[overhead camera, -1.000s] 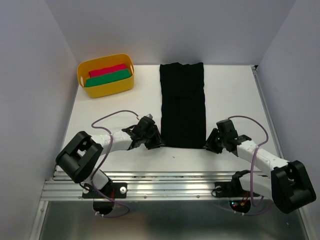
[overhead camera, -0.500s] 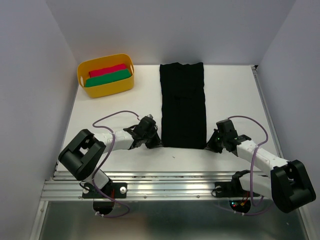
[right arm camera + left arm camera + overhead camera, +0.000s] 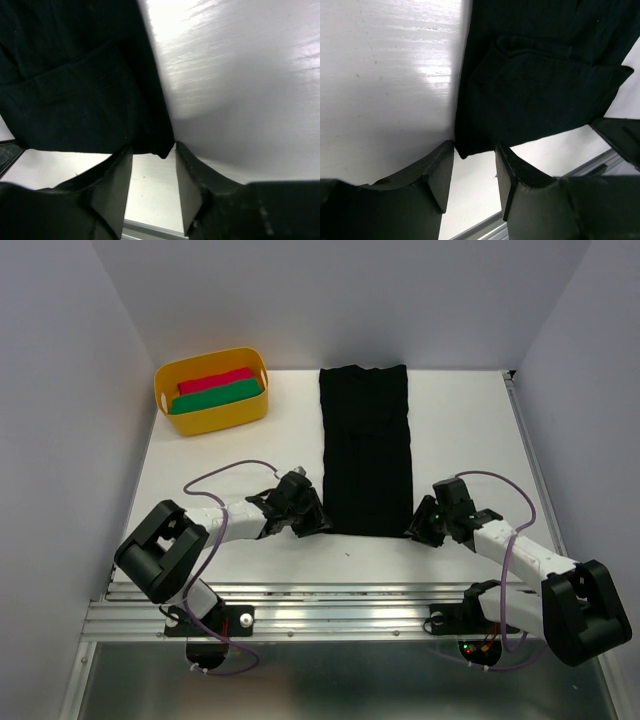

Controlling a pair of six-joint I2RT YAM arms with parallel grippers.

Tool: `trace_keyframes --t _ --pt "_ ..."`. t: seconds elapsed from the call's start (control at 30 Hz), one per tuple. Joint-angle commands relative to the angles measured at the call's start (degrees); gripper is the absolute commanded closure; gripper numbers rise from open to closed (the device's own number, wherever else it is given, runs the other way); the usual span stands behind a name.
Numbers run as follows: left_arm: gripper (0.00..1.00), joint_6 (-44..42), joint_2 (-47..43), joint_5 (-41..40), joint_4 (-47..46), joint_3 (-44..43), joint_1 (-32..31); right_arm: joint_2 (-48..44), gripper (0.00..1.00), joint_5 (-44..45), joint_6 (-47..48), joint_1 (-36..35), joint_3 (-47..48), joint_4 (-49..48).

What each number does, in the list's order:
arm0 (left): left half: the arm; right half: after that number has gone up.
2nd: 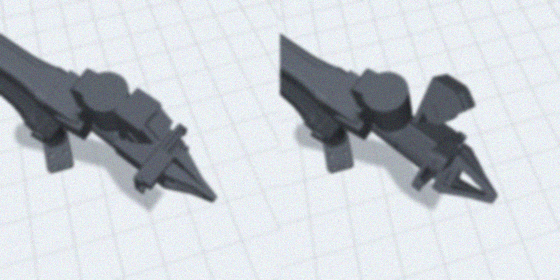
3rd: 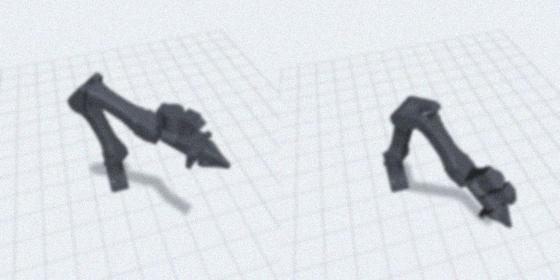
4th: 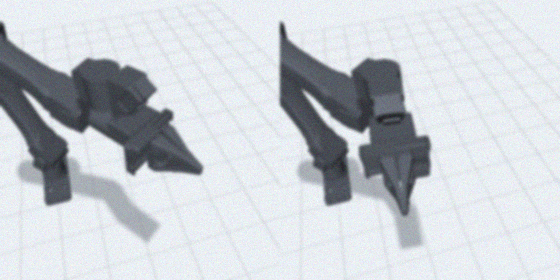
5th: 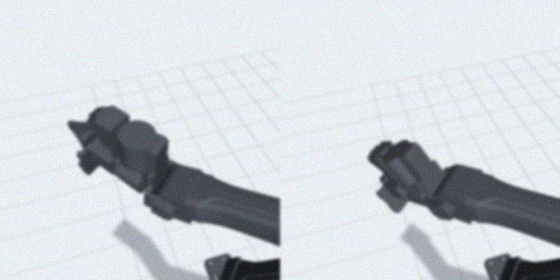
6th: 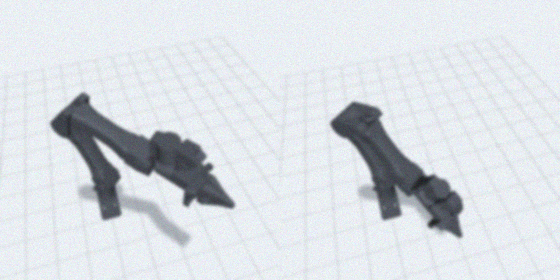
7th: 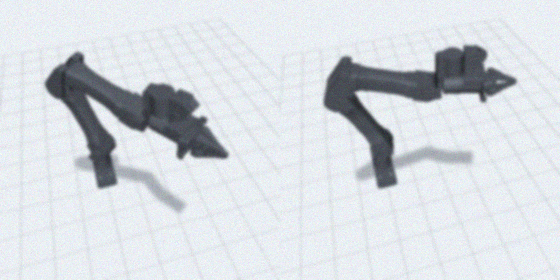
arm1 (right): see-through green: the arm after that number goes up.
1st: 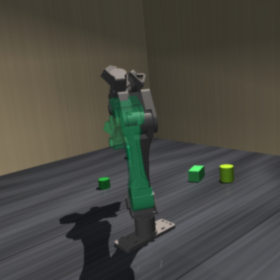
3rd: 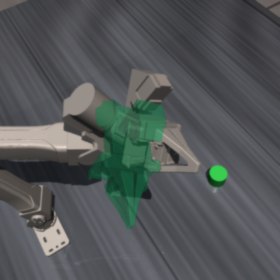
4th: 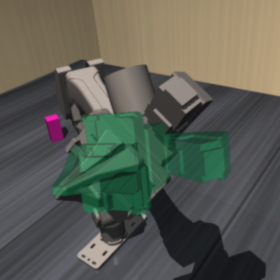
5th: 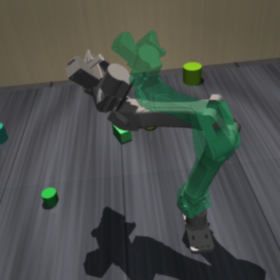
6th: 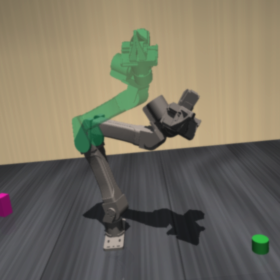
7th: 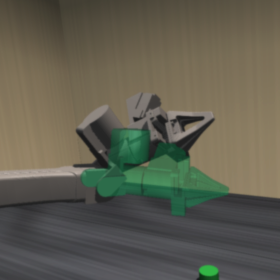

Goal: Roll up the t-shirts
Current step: Roll the T-shirt to the center of the board.

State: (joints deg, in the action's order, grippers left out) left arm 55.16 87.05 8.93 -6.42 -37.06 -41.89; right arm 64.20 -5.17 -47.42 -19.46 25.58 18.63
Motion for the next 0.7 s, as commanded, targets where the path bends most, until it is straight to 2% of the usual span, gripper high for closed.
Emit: trace_keyframes --t 0.0,0.07,0.3,0.5,0.67 --pt "0.46 -0.66 -2.05 -3.04 3.78 0.41 0.14 -0.31 0.51 1.21 0.57 0.30 1.22 -0.18" --pt "0.45 -0.75 -1.79 -3.57 4.39 0.15 0.14 -0.13 0.48 1.39 0.57 0.30 1.40 -0.26" --pt "0.44 -1.28 0.58 -3.13 4.31 -0.38 0.05 0.22 0.50 1.91 0.75 0.30 2.01 -0.18" --pt "0.42 -1.63 1.72 -2.51 3.25 -0.12 -0.12 0.39 0.55 2.27 0.66 0.30 1.93 -0.35" --pt "0.47 -1.46 3.04 -2.51 2.73 -0.38 -0.47 0.83 0.63 2.27 0.92 0.30 2.72 -0.35"
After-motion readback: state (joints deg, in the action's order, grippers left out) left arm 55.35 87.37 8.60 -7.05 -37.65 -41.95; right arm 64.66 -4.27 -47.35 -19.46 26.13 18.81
